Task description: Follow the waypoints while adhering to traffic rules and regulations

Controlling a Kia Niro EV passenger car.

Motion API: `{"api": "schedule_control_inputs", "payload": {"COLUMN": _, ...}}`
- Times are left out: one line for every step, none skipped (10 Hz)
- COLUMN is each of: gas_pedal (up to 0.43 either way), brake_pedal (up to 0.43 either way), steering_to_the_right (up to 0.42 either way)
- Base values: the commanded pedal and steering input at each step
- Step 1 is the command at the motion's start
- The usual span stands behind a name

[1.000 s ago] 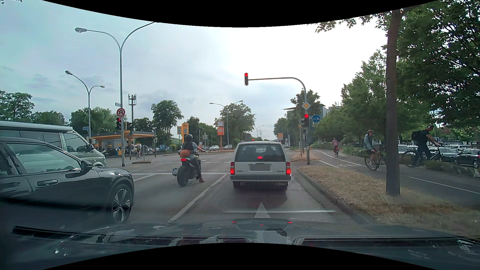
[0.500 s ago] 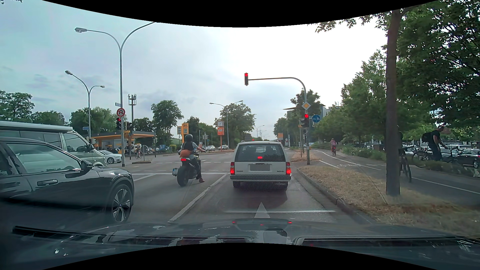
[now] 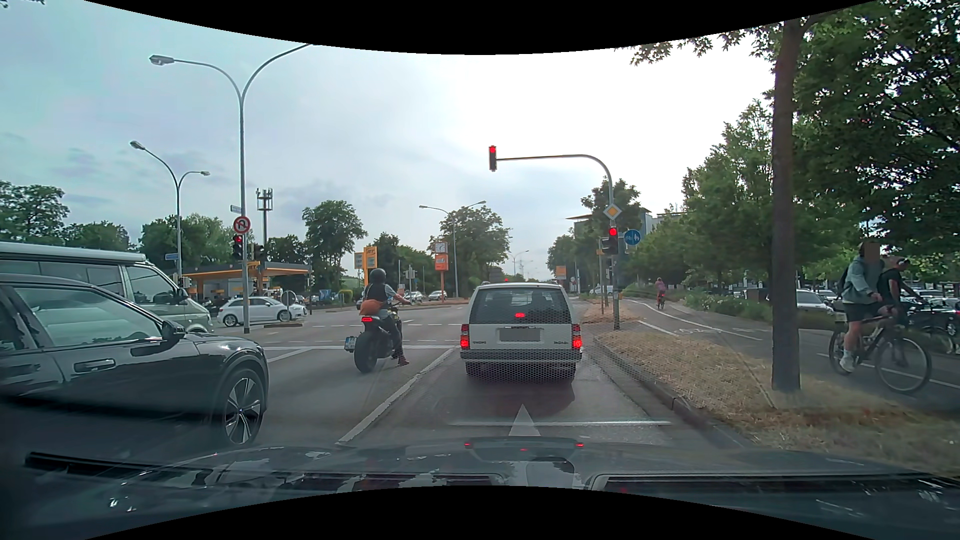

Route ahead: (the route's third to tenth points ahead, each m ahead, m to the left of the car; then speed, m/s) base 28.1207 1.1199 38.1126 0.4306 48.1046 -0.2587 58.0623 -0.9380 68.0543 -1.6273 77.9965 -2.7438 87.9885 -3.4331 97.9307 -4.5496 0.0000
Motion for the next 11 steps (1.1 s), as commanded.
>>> {"api": "schedule_control_inputs", "payload": {"gas_pedal": 0.0, "brake_pedal": 0.0, "steering_to_the_right": 0.011}}
{"api": "schedule_control_inputs", "payload": {"gas_pedal": 0.0, "brake_pedal": 0.0, "steering_to_the_right": 0.011}}
{"api": "schedule_control_inputs", "payload": {"gas_pedal": 0.0, "brake_pedal": 0.0, "steering_to_the_right": 0.011}}
{"api": "schedule_control_inputs", "payload": {"gas_pedal": 0.0, "brake_pedal": 0.0, "steering_to_the_right": 0.011}}
{"api": "schedule_control_inputs", "payload": {"gas_pedal": 0.0, "brake_pedal": 0.0, "steering_to_the_right": 0.011}}
{"api": "schedule_control_inputs", "payload": {"gas_pedal": 0.0, "brake_pedal": 0.0, "steering_to_the_right": 0.011}}
{"api": "schedule_control_inputs", "payload": {"gas_pedal": 0.0, "brake_pedal": 0.0, "steering_to_the_right": 0.011}}
{"api": "schedule_control_inputs", "payload": {"gas_pedal": 0.0, "brake_pedal": 0.0, "steering_to_the_right": 0.011}}
{"api": "schedule_control_inputs", "payload": {"gas_pedal": 0.0, "brake_pedal": 0.0, "steering_to_the_right": 0.011}}
{"api": "schedule_control_inputs", "payload": {"gas_pedal": 0.0, "brake_pedal": 0.0, "steering_to_the_right": 0.011}}
{"api": "schedule_control_inputs", "payload": {"gas_pedal": 0.0, "brake_pedal": 0.0, "steering_to_the_right": 0.011}}
